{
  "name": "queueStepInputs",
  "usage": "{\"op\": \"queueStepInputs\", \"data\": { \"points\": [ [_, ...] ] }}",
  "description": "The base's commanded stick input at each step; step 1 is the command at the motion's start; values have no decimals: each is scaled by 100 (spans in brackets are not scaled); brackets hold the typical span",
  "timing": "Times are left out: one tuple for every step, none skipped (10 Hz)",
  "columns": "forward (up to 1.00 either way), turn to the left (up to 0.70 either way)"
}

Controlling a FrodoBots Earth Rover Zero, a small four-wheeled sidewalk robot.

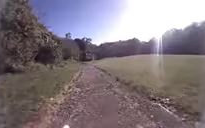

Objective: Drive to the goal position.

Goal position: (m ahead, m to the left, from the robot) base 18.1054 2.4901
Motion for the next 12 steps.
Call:
{"op": "queueStepInputs", "data": {
  "points": [
    [44,0],
    [45,0],
    [49,0],
    [50,0],
    [51,0],
    [51,0],
    [70,0],
    [70,0],
    [70,0],
    [69,0],
    [70,0],
    [70,0]
  ]
}}
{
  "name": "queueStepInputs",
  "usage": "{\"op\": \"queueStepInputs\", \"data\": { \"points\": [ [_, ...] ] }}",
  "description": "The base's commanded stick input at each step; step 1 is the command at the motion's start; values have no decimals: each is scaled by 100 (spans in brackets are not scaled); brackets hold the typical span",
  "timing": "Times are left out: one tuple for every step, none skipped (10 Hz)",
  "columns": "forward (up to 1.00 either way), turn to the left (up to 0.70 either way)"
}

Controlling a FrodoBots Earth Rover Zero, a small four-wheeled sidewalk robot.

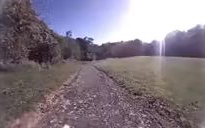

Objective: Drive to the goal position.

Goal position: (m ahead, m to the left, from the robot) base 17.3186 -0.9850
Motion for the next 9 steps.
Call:
{"op": "queueStepInputs", "data": {
  "points": [
    [70,0],
    [70,0],
    [70,0],
    [69,0],
    [65,0],
    [61,0],
    [27,0],
    [27,0],
    [27,0]
  ]
}}
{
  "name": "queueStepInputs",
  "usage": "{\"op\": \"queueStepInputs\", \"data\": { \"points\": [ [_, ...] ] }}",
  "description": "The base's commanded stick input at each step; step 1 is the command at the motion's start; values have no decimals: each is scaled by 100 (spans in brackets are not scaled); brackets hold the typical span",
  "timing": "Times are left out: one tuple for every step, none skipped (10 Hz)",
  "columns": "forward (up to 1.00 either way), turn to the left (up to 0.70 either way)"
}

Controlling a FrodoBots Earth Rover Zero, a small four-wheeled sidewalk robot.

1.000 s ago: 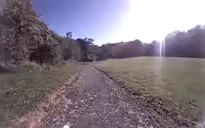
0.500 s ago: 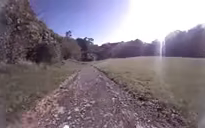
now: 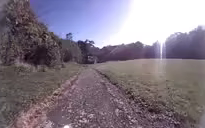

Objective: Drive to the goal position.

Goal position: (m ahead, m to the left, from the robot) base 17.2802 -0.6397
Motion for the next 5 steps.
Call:
{"op": "queueStepInputs", "data": {
  "points": [
    [27,0],
    [27,2],
    [27,4],
    [34,24],
    [36,37]
  ]
}}
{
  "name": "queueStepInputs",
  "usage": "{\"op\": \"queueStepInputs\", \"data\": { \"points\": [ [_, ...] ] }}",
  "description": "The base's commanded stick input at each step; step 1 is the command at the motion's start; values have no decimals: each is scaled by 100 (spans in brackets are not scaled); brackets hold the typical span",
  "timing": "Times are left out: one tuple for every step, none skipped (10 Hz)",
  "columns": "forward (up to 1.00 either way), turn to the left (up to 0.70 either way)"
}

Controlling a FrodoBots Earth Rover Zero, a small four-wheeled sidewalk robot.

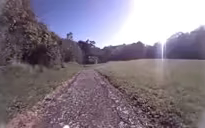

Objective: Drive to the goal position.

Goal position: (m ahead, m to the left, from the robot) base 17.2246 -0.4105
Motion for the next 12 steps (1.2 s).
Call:
{"op": "queueStepInputs", "data": {
  "points": [
    [39,72],
    [41,58],
    [44,44],
    [36,0],
    [36,0],
    [36,0],
    [35,0],
    [35,0],
    [34,0],
    [1,0],
    [3,0],
    [5,0]
  ]
}}
